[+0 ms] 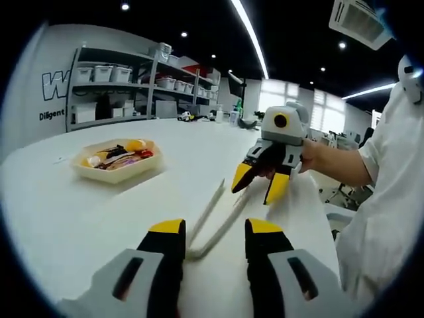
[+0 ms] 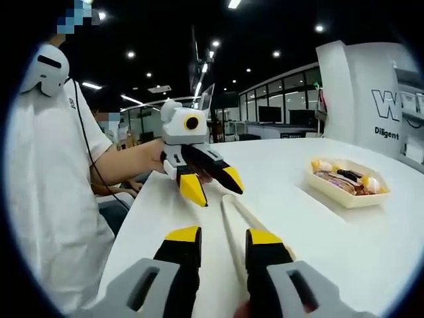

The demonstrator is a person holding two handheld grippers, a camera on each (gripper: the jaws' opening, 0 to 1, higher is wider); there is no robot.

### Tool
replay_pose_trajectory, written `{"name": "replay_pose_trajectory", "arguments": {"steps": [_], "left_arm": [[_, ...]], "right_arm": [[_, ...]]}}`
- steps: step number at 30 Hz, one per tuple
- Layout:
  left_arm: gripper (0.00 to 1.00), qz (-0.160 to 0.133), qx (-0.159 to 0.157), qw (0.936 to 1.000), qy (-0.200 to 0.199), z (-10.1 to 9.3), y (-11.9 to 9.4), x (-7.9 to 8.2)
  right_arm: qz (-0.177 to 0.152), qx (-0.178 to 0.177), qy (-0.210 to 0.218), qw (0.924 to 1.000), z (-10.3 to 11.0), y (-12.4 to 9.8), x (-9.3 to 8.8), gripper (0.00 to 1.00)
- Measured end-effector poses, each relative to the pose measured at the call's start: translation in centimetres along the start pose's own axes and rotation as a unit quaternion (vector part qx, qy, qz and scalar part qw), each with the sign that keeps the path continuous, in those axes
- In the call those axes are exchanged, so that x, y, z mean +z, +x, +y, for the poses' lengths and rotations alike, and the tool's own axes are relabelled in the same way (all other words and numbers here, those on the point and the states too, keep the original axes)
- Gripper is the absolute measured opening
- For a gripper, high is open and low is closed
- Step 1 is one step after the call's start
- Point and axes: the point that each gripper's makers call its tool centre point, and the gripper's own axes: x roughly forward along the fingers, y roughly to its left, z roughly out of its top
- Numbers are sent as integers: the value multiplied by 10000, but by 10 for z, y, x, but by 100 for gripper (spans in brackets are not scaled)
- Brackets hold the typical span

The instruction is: Place the target food into the container with the food tongs after gripping and lifting it, then release it inside without dropping or visibly crushing the food.

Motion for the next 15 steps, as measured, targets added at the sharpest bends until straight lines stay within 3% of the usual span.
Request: {"name": "replay_pose_trajectory", "arguments": {"steps": [15], "left_arm": [[36,-51,80,9999,-114,1,-2,-2]], "right_arm": [[-3,-312,62,9995,-9,-3,-2,28]]}}
